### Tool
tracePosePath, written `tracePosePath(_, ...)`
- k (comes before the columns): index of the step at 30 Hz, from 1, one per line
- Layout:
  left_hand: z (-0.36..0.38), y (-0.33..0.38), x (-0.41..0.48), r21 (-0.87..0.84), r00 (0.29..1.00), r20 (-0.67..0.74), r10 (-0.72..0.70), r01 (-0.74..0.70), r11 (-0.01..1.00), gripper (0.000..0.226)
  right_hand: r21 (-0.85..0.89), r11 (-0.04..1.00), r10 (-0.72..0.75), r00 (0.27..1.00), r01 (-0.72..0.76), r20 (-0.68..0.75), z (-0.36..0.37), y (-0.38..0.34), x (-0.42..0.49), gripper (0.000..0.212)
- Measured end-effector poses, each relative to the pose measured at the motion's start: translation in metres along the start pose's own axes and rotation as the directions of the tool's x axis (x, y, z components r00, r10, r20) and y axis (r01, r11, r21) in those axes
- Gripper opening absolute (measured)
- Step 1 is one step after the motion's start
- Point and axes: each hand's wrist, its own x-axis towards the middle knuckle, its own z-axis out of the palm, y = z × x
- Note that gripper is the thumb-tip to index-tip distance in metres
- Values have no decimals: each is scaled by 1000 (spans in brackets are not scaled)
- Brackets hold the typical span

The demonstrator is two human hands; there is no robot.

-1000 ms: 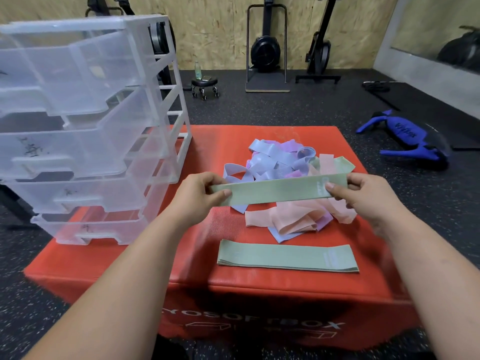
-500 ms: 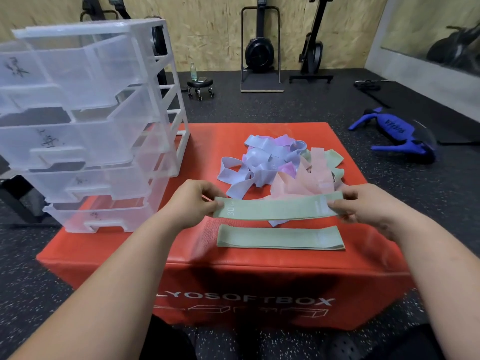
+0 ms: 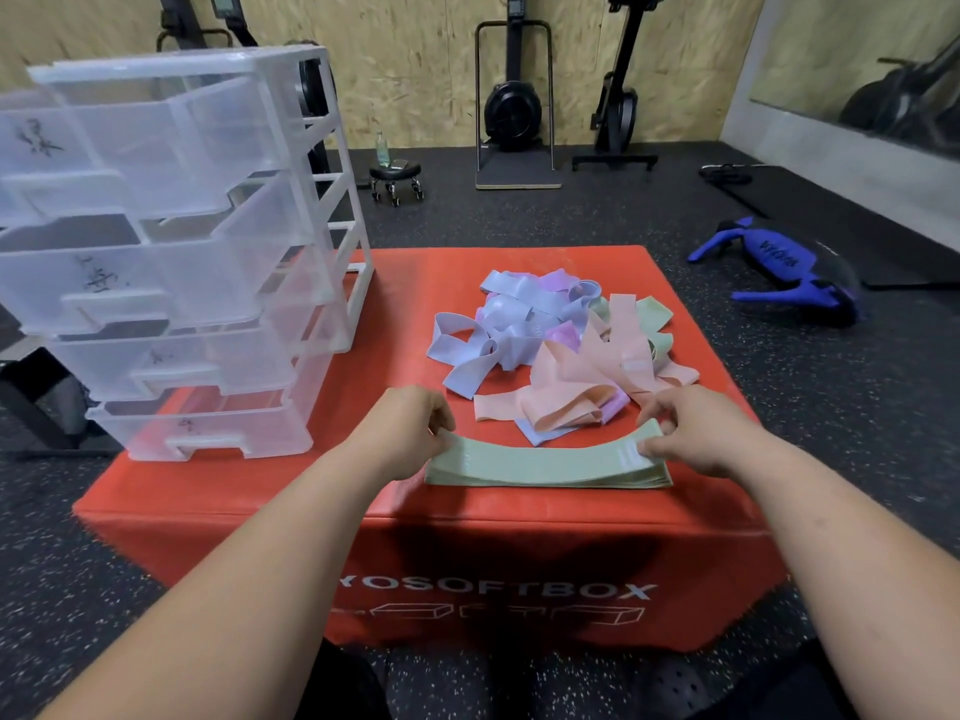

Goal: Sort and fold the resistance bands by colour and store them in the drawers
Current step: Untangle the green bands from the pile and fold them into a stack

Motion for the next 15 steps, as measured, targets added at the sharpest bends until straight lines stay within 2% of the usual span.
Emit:
tracePosePath(4,9,-5,1,139,996,44,79,-85,987,17,0,999,38,999,-38,35,6,6,1,32)
tracePosePath(7,12,-4,1,186,985,85,150,-163,969,17,-53,998,19,1000,-19,4,9,9,2,35)
tracePosePath(11,8,-9,0,142,974,83,211,-221,965,22,-28,998,-62,998,62,-9,7,16,-1,46)
tracePosePath(15,1,-18,-6,72,963,168,210,-225,972,45,-119,981,-140,983,154,118,6,19,-6,67)
